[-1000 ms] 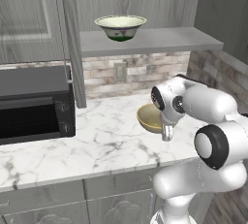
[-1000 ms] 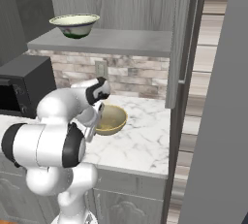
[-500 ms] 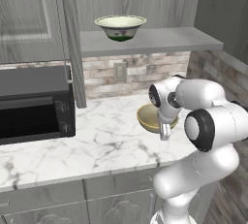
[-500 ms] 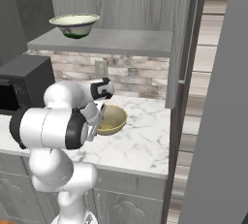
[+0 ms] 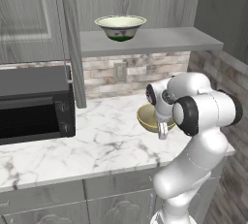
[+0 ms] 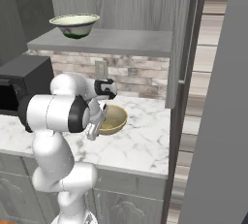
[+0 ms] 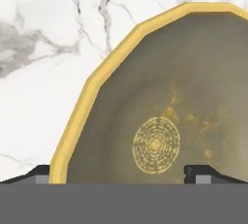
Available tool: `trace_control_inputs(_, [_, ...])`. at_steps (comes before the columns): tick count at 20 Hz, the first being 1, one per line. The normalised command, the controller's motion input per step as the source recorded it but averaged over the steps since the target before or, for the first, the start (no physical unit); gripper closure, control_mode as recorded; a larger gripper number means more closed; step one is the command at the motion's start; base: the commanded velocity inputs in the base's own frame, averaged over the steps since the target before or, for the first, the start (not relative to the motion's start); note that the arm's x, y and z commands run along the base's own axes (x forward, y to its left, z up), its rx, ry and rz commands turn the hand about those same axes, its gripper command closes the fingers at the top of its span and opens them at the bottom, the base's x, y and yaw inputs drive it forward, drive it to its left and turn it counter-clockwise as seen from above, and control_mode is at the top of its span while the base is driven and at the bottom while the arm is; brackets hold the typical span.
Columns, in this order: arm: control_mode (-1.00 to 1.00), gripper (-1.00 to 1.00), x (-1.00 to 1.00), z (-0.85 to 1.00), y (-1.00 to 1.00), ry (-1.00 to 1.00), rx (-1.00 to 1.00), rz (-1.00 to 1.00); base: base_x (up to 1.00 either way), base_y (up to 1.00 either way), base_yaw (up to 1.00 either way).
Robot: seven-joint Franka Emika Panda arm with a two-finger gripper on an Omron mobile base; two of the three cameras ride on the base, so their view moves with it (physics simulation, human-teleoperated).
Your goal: Open the cabinet. Pick the bowls from the counter and place them in the cabinet. Then close the cabinet.
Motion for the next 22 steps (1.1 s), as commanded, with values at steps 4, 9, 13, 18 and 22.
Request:
trace_control_inputs(4, [-1.00,-1.00,0.30,-0.23,0.01,0.10,0.00,0.00,0.00,0.00,0.00])
trace_control_inputs(9, [-1.00,1.00,0.25,-0.30,0.07,0.09,0.00,0.00,0.00,0.00,0.00])
trace_control_inputs(13, [-1.00,1.00,0.25,-0.33,0.09,0.09,0.00,0.00,0.00,0.00,0.00])
trace_control_inputs(18, [-1.00,1.00,0.23,-0.09,0.00,0.02,0.00,0.00,0.00,0.00,0.00])
trace_control_inputs(22, [-1.00,1.00,0.12,0.00,0.00,0.00,0.00,0.01,0.00,0.00,0.00])
